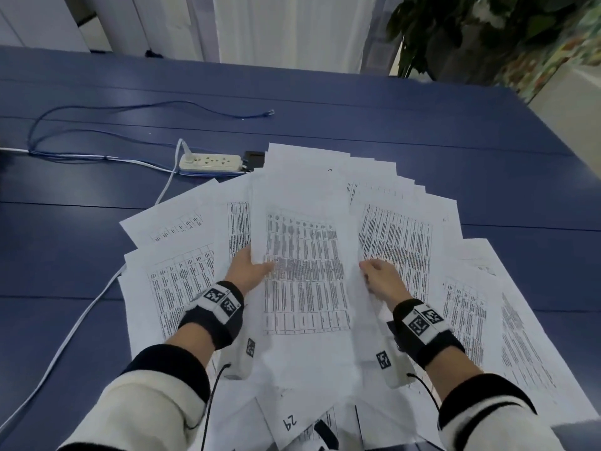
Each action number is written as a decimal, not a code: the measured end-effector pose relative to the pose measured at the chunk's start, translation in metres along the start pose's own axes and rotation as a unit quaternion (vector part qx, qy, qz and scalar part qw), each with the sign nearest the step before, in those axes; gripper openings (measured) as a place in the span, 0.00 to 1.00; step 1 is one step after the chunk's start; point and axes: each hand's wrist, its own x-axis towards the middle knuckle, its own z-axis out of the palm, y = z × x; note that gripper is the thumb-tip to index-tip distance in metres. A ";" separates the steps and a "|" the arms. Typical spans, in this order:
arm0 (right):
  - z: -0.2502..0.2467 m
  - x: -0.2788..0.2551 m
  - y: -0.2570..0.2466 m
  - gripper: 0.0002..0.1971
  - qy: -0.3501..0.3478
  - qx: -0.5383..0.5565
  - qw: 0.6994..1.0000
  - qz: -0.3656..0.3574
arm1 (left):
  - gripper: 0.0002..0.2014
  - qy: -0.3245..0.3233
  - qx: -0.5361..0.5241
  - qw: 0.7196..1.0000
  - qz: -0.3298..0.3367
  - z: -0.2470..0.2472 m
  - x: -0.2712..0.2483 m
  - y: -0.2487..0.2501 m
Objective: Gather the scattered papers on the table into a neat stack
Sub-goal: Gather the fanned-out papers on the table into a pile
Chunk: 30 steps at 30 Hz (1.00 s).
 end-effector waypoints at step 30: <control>-0.022 0.038 -0.012 0.37 0.106 -0.110 0.985 0.083 | 0.23 0.005 0.079 0.996 -0.032 -0.009 -0.012 0.019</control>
